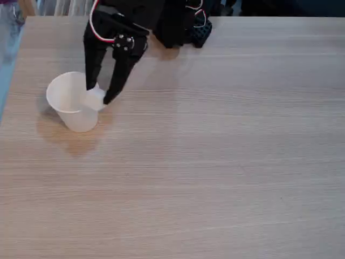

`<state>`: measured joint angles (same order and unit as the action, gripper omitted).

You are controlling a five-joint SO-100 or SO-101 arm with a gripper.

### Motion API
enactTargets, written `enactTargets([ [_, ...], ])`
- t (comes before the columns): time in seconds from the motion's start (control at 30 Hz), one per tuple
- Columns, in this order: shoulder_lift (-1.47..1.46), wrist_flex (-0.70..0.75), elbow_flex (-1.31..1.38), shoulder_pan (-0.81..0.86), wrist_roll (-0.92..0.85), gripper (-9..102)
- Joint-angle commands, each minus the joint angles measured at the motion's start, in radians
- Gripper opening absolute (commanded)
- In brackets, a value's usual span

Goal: Grasp a block and put it in the bin.

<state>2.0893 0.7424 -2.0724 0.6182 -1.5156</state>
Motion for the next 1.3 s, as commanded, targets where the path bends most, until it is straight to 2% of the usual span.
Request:
enactTargets([
  [0.0,-0.012,0.002,0.067,0.040,-0.014,4],
  [0.47,-0.043,0.146,0.114,0.160,-0.052,4],
  [1.03,-0.101,0.115,0.100,0.204,-0.081,4],
  [1.17,-0.100,0.106,0.095,0.204,-0.084,7],
  [1.27,-0.098,0.107,0.094,0.204,-0.089,14],
])
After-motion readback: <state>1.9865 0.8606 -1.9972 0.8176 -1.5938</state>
